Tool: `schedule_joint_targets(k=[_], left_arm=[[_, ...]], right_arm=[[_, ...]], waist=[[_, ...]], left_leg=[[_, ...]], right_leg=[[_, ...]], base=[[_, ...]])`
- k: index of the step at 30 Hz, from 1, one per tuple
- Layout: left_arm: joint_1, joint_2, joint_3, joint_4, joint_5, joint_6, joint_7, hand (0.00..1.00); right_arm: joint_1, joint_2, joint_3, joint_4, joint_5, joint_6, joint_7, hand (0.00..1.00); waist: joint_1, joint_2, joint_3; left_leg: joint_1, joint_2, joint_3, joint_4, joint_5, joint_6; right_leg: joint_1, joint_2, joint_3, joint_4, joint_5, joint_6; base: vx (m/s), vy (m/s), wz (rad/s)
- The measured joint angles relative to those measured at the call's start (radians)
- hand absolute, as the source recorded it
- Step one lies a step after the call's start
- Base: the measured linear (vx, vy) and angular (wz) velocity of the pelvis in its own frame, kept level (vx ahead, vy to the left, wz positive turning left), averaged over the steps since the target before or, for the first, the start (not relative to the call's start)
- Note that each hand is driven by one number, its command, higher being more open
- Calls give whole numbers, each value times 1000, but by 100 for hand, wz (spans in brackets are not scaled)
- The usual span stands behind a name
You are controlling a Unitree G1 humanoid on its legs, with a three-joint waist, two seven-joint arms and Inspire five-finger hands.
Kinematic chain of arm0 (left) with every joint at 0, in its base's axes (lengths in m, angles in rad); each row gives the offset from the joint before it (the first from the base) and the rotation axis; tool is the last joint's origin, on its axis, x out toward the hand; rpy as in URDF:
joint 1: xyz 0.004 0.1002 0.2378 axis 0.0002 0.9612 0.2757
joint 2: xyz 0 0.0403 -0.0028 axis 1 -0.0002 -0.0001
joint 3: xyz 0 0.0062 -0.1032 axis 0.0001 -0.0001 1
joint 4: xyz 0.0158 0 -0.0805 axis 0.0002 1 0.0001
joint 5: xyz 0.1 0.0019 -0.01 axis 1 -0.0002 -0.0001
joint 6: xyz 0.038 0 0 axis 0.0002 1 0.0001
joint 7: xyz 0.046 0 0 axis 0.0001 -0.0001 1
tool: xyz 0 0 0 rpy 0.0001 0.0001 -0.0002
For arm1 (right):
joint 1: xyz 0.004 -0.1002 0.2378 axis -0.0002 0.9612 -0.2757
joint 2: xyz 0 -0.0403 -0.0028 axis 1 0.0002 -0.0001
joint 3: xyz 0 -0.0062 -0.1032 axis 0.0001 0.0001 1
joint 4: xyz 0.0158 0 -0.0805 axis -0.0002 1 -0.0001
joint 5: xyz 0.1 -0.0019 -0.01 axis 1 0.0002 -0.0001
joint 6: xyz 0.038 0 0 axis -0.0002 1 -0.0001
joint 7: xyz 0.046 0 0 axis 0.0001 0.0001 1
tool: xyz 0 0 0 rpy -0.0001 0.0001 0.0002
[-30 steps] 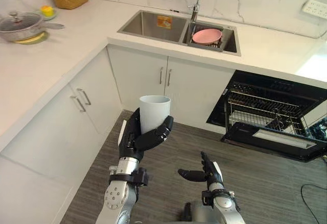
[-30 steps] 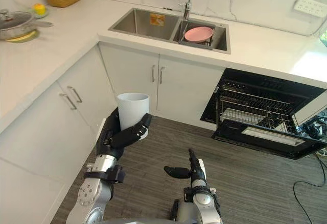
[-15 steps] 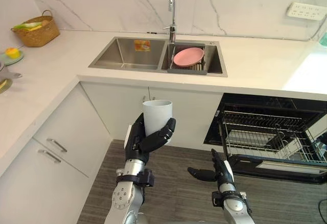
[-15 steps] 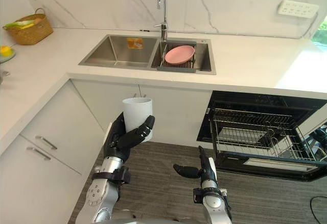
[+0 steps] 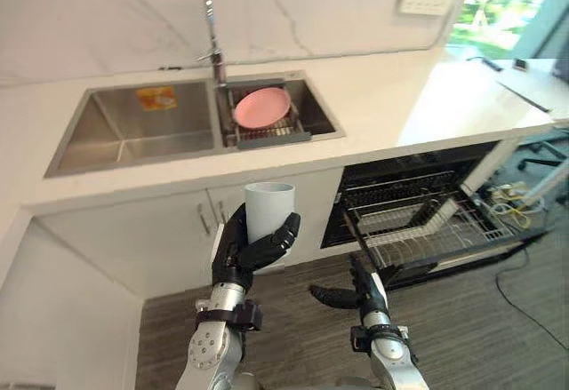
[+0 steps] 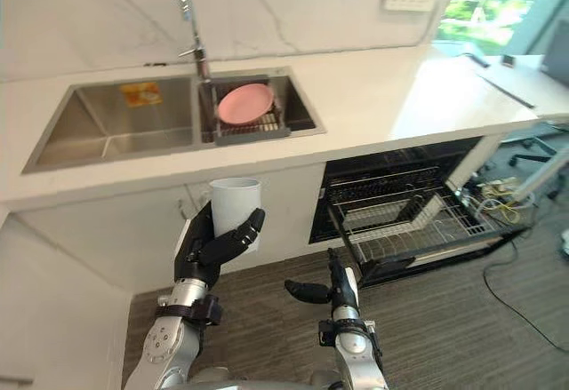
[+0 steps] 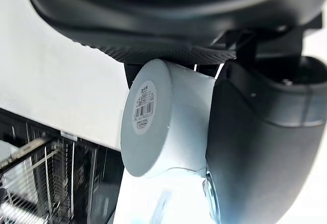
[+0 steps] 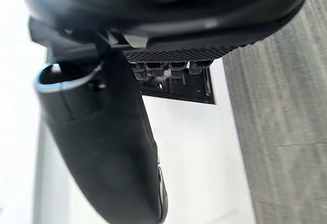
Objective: Walk over to the sink, pick up the cup, carry it to the dishwasher, place the cup inside the dishwasher, then close the dishwasher door
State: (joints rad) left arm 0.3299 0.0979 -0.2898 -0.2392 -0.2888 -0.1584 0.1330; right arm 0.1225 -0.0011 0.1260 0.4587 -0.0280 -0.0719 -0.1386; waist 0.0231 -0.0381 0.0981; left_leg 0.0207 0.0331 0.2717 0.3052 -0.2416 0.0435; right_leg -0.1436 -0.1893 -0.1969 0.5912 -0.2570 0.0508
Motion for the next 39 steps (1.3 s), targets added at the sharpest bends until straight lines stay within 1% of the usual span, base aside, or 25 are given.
schedule_joint_targets(k=[1,2,3,4,5,6,10,11,12,13,14,15,16,17,18,19,20,21,22,23,24,27,29,32,39], left_arm=[[-1,0,4,0,6,0,1,0],[-2,0,11,0,13,0,11,0],[-2,0,15,1,13,0,18,0],[-2,1,19,1,13,0,19,0],[-11,-9,23,14,13,2,21,0],[-15,-18,23,14,14,1,20,0],[-50,-41,17,14,16,0,20,0],[-61,-40,18,14,17,0,20,0],[-69,-41,20,14,17,-1,21,0],[-74,-42,28,14,18,-2,24,0],[-74,-42,31,14,19,-3,24,0],[-74,-44,37,14,29,-5,30,0],[-75,-45,37,14,38,-8,35,0],[-77,-47,37,14,39,-8,37,0],[-79,-50,37,14,48,-8,42,0],[-80,-53,37,14,56,-8,44,0],[-82,-54,37,14,57,-8,46,0],[-85,-56,37,12,58,-9,56,0],[-87,-50,38,12,58,-9,61,0],[-96,-42,42,6,64,-11,65,0],[-105,-35,44,6,77,-10,67,0],[-108,-34,42,-5,95,-11,69,0],[-108,-30,38,-21,96,-11,70,0],[-109,-19,27,-43,122,-17,70,0],[-122,-6,45,-42,134,-17,72,0]], right_arm=[[-10,1,7,0,-4,0,1,100],[-39,2,24,0,-6,0,1,100],[-55,1,36,-1,-7,0,0,100],[-60,2,42,-4,-9,0,0,100],[-62,-5,44,-18,-15,0,0,100],[-57,-21,44,-43,-16,0,-1,100],[-19,-68,36,-188,-45,-2,-16,100],[-16,-78,35,-221,-45,-3,-24,100],[-13,-89,35,-258,-44,-11,-29,100],[-13,-98,36,-296,-44,-22,-33,100],[-12,-100,38,-317,-44,-24,-33,100],[-12,-101,37,-352,-44,-33,-35,100],[-16,-100,37,-377,-44,-44,-37,100],[-17,-99,37,-386,-44,-49,-37,100],[-17,-99,38,-399,-44,-54,-36,100],[-16,-100,38,-400,-44,-58,-35,100],[-15,-101,37,-400,-44,-58,-35,100],[-8,-102,38,-397,-44,-59,-34,100],[2,-96,37,-399,-43,-57,-34,100],[17,-83,38,-414,-43,-57,-29,100],[28,-77,36,-428,-41,-57,-23,100],[59,-70,37,-477,-30,-58,-5,100],[71,-57,36,-507,-4,-65,9,100],[90,-46,37,-559,47,-68,25,100],[90,-48,46,-627,167,-83,75,100]], waist=[[-5,-5,-3],[-9,-3,-2],[-11,-1,-1],[-11,-7,-4],[-18,4,-2],[-15,20,0],[-23,50,-1],[-24,52,0],[-23,58,4],[-22,69,10],[-18,72,12],[-11,74,12],[-9,77,10],[-9,77,11],[-8,74,12],[-8,77,11],[-9,80,9],[-2,83,4],[-2,73,2],[-12,55,4],[-14,51,3],[-13,52,2],[-16,51,1],[-19,50,0],[-37,46,-1]], left_leg=[[0,6,15,-5,0,0],[0,30,48,-10,-2,-4],[2,45,66,-9,-3,-5],[4,47,76,-6,-5,-9],[7,63,69,8,-17,-27],[19,85,26,7,-19,-32],[36,136,-19,30,-31,-56],[29,148,-25,76,-31,-58],[9,168,-26,165,-30,-61],[-12,190,-27,266,-20,-78],[-29,199,-31,317,-14,-95],[-62,195,-63,366,-31,-120],[-96,176,-94,348,-62,-120],[-111,163,-110,324,-72,-122],[-131,132,-146,247,-77,-115],[-135,104,-183,137,-56,-117],[-133,92,-204,70,-23,-114],[-109,82,-197,18,87,-82],[-96,74,-189,-3,94,-82],[-79,57,-180,-27,104,-71],[-66,42,-171,-46,111,-65],[8,12,-144,-131,135,-52],[30,3,-134,-168,148,-48],[36,-2,-117,-188,153,-44],[51,3,-69,-208,152,-44]], right_leg=[[-9,-11,-40,-17,-3,-5],[-32,-25,-139,-67,-6,-17],[-34,-23,-192,-128,5,-24],[-29,-18,-219,-186,45,-38],[-5,13,-218,-230,129,-43],[20,53,-208,-271,139,-55],[80,131,-200,-361,154,-73],[102,144,-196,-384,158,-75],[132,159,-184,-407,160,-77],[162,171,-166,-425,162,-80],[173,173,-154,-435,163,-83],[180,170,-134,-446,164,-84],[180,165,-116,-453,165,-83],[180,160,-108,-454,165,-83],[181,148,-91,-454,169,-75],[181,140,-72,-452,172,-65],[181,140,-63,-451,172,-57],[185,142,-29,-453,173,-41],[188,137,-22,-461,177,-36],[192,119,-16,-473,181,-29],[194,105,-8,-480,185,-23],[230,87,23,-510,192,-11],[231,82,35,-520,194,-7],[230,84,53,-539,206,7],[229,96,101,-580,236,7]], base=[[49,-50,-84],[68,-103,-75],[83,-120,-76],[124,-122,-47],[171,-148,-48],[186,-162,-47],[145,-139,-25],[97,-83,-21],[115,-78,-33],[97,-37,-39],[99,10,-48],[87,47,-50],[83,59,-47],[79,83,-44],[87,119,-45],[108,186,-45],[96,185,-57],[111,174,-43],[115,148,-37],[119,174,-13],[81,145,-11],[61,92,-16],[20,41,-16],[9,13,-17],[-1,9,-21]])
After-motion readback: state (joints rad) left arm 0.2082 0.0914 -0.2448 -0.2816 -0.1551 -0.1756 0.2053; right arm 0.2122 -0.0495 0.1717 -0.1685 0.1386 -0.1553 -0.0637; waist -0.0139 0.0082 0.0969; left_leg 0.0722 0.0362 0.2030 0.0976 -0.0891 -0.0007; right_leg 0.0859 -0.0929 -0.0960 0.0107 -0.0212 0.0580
